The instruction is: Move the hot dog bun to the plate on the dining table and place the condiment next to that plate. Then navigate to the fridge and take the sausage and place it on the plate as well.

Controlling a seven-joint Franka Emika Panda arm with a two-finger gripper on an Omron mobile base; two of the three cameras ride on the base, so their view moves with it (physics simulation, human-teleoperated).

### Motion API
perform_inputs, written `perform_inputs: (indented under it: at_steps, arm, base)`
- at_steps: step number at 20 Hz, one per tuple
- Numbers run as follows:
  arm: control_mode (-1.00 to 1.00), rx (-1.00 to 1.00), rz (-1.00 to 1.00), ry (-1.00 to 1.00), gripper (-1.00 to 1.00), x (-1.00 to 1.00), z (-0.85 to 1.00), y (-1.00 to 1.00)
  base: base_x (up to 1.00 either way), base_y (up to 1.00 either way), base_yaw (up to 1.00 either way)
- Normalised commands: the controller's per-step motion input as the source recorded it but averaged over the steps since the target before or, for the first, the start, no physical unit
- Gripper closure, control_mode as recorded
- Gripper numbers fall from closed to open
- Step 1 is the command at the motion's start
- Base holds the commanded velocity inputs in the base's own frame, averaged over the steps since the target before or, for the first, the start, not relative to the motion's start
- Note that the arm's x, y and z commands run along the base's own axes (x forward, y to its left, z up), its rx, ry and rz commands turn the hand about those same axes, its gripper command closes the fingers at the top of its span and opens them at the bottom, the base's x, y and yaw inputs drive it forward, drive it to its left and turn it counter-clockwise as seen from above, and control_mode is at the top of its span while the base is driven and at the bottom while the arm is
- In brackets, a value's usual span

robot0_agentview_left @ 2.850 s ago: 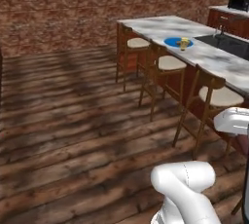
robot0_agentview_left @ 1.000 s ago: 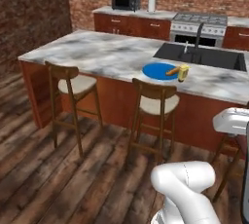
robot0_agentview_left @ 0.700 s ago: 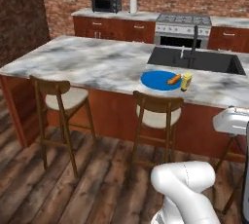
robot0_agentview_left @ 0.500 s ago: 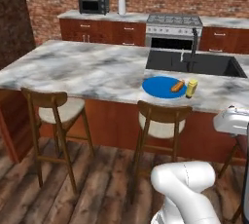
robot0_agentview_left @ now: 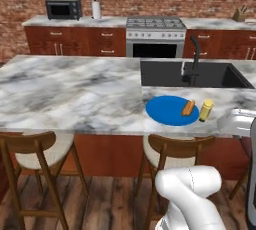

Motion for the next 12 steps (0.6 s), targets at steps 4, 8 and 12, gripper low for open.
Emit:
perform_inputs:
  at_steps: [4,8,12]
  arm:
    - [1.0,0.0,0.0,0.0,1.0,0.0,0.0,0.0]
    - [-1.0,0.0,-0.08,0.1,1.0,0.5,0.0,0.23]
    - [-1.0,0.0,-0.09,0.21,1.0,1.0,0.0,0.17]
  base:
    - [1.0,0.02,-0.25]
    - [0.5,0.12,-0.1]
    - [0.0,0.0,0.0]
